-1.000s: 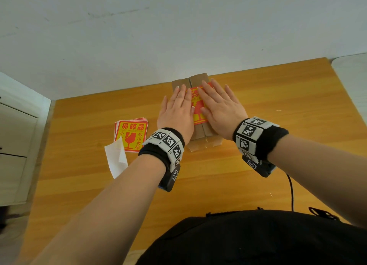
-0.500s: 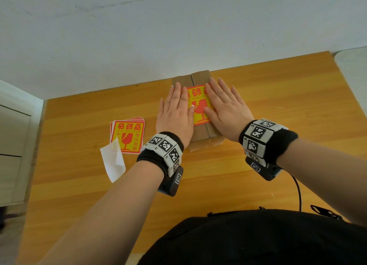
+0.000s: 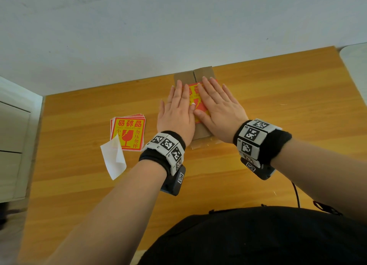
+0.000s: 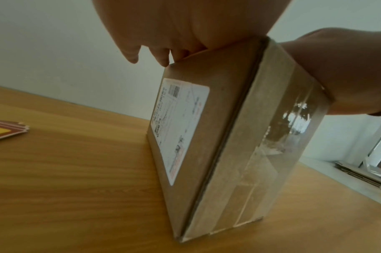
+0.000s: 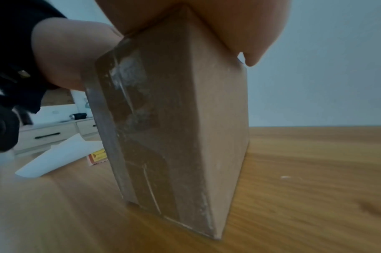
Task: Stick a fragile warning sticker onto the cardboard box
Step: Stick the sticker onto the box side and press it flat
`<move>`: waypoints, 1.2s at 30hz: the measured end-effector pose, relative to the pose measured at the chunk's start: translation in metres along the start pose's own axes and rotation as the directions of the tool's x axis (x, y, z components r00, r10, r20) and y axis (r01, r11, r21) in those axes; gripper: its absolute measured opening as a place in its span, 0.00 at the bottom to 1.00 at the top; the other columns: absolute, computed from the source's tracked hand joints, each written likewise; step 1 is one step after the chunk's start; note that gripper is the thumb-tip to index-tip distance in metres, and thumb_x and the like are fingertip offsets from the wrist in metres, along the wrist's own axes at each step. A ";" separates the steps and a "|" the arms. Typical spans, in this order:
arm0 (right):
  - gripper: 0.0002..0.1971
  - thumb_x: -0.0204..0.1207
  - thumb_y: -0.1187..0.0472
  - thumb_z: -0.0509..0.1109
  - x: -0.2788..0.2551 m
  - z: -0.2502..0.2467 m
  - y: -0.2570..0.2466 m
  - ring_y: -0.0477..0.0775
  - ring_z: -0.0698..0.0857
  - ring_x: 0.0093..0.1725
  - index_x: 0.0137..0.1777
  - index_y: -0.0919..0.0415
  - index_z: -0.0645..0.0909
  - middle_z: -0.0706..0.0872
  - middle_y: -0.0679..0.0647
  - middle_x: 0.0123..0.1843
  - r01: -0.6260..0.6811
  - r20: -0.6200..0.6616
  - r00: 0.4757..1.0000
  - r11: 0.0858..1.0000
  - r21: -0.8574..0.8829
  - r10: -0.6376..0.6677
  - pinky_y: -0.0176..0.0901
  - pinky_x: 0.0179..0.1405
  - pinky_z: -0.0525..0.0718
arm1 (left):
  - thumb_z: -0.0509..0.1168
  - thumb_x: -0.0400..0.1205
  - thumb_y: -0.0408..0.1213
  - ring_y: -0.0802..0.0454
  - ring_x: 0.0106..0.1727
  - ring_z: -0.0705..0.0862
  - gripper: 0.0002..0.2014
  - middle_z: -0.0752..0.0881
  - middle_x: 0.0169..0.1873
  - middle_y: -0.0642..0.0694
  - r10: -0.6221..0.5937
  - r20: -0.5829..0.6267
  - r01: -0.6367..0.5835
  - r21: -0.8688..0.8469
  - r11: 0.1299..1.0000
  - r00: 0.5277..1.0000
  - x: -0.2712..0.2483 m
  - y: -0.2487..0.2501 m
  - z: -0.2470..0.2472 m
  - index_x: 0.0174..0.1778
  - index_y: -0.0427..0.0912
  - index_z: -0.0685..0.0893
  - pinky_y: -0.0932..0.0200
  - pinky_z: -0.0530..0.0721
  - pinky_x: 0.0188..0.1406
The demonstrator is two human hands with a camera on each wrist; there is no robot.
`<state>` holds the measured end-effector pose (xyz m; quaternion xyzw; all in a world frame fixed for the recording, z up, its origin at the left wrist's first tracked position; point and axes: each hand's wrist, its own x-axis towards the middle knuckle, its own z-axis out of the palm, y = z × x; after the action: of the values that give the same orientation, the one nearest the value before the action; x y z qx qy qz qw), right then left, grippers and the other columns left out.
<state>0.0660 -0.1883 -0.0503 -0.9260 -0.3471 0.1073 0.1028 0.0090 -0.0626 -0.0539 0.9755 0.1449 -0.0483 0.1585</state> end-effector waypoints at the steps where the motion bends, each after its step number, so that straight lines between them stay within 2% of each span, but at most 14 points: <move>1: 0.36 0.81 0.38 0.41 0.000 0.001 0.001 0.51 0.41 0.86 0.84 0.58 0.43 0.43 0.53 0.87 -0.034 0.000 0.999 0.999 0.020 0.034 0.50 0.85 0.42 | 0.40 0.87 0.47 0.53 0.85 0.43 0.28 0.43 0.84 0.50 -0.011 0.000 0.011 -0.007 1.000 1.000 0.000 0.001 0.000 0.83 0.47 0.44 0.47 0.47 0.84; 4: 0.36 0.82 0.39 0.42 -0.002 0.002 0.001 0.51 0.40 0.85 0.84 0.59 0.41 0.41 0.54 0.87 -0.078 0.000 0.997 0.995 0.058 0.078 0.50 0.85 0.43 | 0.40 0.87 0.48 0.53 0.85 0.43 0.28 0.41 0.84 0.49 -0.043 0.005 0.043 -0.032 0.999 0.999 -0.002 0.001 0.001 0.83 0.46 0.43 0.48 0.47 0.84; 10: 0.33 0.84 0.43 0.44 0.000 0.002 0.000 0.51 0.40 0.85 0.84 0.57 0.42 0.41 0.52 0.87 -0.079 -0.001 0.997 0.992 0.097 0.079 0.50 0.85 0.43 | 0.39 0.87 0.50 0.53 0.85 0.45 0.29 0.43 0.84 0.49 -0.080 0.033 0.083 -0.105 0.991 0.996 -0.002 -0.003 0.002 0.83 0.47 0.41 0.47 0.49 0.84; 16: 0.27 0.84 0.45 0.42 -0.003 0.000 0.001 0.55 0.41 0.86 0.83 0.46 0.48 0.46 0.46 0.87 -0.009 -0.018 1.000 0.999 0.034 0.010 0.57 0.85 0.45 | 0.39 0.87 0.49 0.54 0.85 0.44 0.27 0.42 0.84 0.50 -0.046 0.032 0.049 -0.117 0.992 0.998 -0.004 -0.007 0.001 0.83 0.51 0.42 0.46 0.49 0.84; 21: 0.30 0.84 0.44 0.43 -0.002 0.003 0.000 0.54 0.40 0.86 0.84 0.51 0.47 0.45 0.47 0.87 -0.044 -0.022 0.999 0.999 0.026 0.045 0.56 0.85 0.44 | 0.38 0.87 0.49 0.53 0.85 0.41 0.27 0.40 0.84 0.51 0.002 -0.013 -0.001 0.046 0.999 1.000 -0.002 -0.007 0.001 0.83 0.50 0.43 0.45 0.46 0.84; 25: 0.34 0.82 0.41 0.44 -0.002 0.005 0.000 0.54 0.38 0.85 0.84 0.55 0.42 0.42 0.49 0.87 -0.132 -0.023 0.991 0.991 0.038 0.133 0.55 0.85 0.43 | 0.38 0.87 0.49 0.54 0.85 0.43 0.27 0.43 0.84 0.52 0.022 0.003 -0.022 0.048 0.999 1.000 -0.002 -0.007 0.000 0.83 0.49 0.44 0.44 0.46 0.84; 29: 0.33 0.83 0.41 0.43 -0.003 0.004 -0.001 0.53 0.39 0.85 0.84 0.53 0.42 0.41 0.48 0.87 -0.184 -0.025 0.982 0.978 0.104 0.187 0.55 0.85 0.43 | 0.38 0.87 0.50 0.53 0.85 0.43 0.28 0.42 0.84 0.50 -0.021 0.016 0.021 0.040 0.999 1.000 -0.002 -0.004 -0.001 0.83 0.48 0.42 0.45 0.46 0.84; 31: 0.33 0.83 0.41 0.44 -0.003 0.003 -0.001 0.54 0.39 0.85 0.84 0.52 0.43 0.41 0.49 0.87 -0.200 -0.021 0.978 0.968 0.152 0.205 0.54 0.84 0.46 | 0.39 0.86 0.51 0.51 0.85 0.49 0.29 0.48 0.85 0.48 -0.076 0.014 0.076 -0.008 0.997 0.997 -0.002 -0.002 -0.002 0.83 0.46 0.43 0.45 0.50 0.84; 32: 0.33 0.82 0.40 0.45 -0.004 0.003 -0.001 0.54 0.39 0.85 0.84 0.52 0.43 0.41 0.49 0.87 -0.207 -0.018 0.977 0.964 0.167 0.213 0.54 0.84 0.46 | 0.40 0.86 0.52 0.48 0.84 0.56 0.30 0.54 0.84 0.46 -0.104 0.016 0.104 -0.044 0.994 0.994 -0.002 0.000 -0.002 0.83 0.45 0.44 0.44 0.56 0.83; 34: 0.35 0.81 0.39 0.48 -0.004 0.002 -0.001 0.54 0.40 0.85 0.84 0.52 0.44 0.40 0.50 0.87 -0.206 -0.013 0.977 0.961 0.184 0.212 0.53 0.83 0.47 | 0.43 0.85 0.54 0.43 0.76 0.72 0.32 0.67 0.79 0.42 -0.140 0.022 0.142 -0.123 0.982 0.990 -0.003 0.004 -0.004 0.83 0.45 0.44 0.44 0.71 0.74; 36: 0.35 0.81 0.40 0.51 -0.003 0.003 -0.001 0.55 0.41 0.86 0.84 0.53 0.46 0.42 0.51 0.87 -0.186 -0.021 0.980 0.956 0.228 0.196 0.53 0.83 0.48 | 0.45 0.84 0.56 0.42 0.70 0.78 0.33 0.71 0.76 0.41 -0.169 0.032 0.172 -0.194 0.966 0.985 -0.005 0.008 -0.007 0.83 0.47 0.44 0.47 0.79 0.63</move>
<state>0.0626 -0.1896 -0.0525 -0.9396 -0.2395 0.1350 0.2038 0.0073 -0.0689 -0.0447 0.9387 0.2310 -0.0546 0.2501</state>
